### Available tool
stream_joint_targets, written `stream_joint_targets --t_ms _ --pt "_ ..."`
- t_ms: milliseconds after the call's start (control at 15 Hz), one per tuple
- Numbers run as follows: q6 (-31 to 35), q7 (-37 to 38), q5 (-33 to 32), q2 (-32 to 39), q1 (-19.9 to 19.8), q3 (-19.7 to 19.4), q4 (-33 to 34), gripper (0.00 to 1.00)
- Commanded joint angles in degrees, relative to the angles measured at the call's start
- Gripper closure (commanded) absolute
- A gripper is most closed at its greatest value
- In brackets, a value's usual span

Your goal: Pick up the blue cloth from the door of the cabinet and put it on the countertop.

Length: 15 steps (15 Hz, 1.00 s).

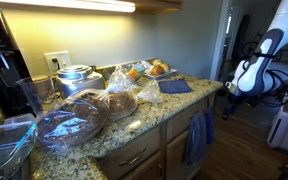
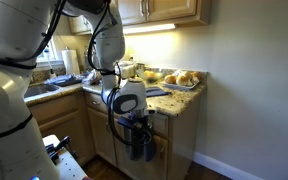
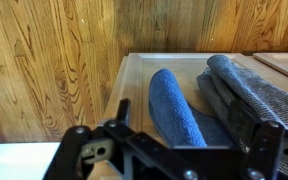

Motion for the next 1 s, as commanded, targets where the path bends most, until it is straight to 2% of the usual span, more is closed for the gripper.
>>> stream_joint_targets --t_ms 0,600,933 --pt "5.9 2.0 -4.3 3.8 -2.3 0.6 1.1 0.00" --pt "13.7 4.3 -10.5 9.2 -2.4 -0.4 3.1 0.00" --pt "14.4 5.5 -12.2 12.0 -1.8 -1.1 5.5 0.00"
